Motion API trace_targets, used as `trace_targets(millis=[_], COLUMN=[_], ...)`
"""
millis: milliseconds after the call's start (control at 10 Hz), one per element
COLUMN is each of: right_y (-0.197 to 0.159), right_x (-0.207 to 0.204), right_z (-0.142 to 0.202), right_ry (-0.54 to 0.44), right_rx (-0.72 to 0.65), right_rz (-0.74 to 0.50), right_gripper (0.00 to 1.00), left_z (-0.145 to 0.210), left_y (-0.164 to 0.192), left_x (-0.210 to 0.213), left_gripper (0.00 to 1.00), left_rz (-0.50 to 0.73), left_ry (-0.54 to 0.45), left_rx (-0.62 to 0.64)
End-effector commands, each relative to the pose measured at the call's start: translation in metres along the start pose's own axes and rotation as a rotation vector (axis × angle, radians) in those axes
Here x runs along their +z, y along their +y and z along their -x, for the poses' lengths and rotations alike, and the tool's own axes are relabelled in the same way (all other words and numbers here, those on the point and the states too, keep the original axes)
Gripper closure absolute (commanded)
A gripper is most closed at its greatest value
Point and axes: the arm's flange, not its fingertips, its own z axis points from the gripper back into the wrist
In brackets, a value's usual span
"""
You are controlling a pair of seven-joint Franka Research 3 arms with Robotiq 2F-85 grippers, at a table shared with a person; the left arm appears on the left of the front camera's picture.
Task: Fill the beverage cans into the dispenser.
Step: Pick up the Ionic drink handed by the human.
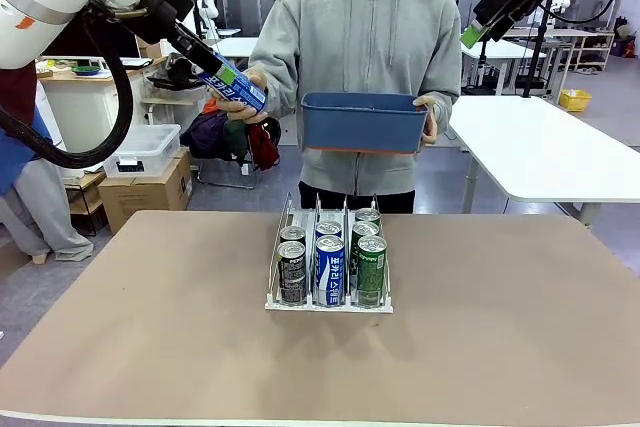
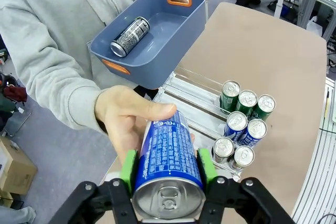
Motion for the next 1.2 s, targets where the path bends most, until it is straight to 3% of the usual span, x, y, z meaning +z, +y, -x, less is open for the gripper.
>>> trace_targets(millis=[0,500,1100], right_y=[0.0007,0.0007,0.0007], right_x=[0.0015,0.0015,0.0015], right_z=[0.001,0.001,0.001], right_ry=[0.007,0.007,0.007], right_rx=[-0.001,-0.001,-0.001], right_rz=[-0.005,-0.005,-0.005], right_gripper=[0.0,0.0,0.0], left_z=[0.0009,0.0028,0.0019], left_y=[0.0003,0.0013,-0.0011], left_x=[0.0015,0.002,-0.0011], left_gripper=[1.0,1.0,1.0], left_rz=[-0.007,0.014,0.002], left_ry=[0.021,0.068,0.043], left_rx=[0.012,0.02,0.016])
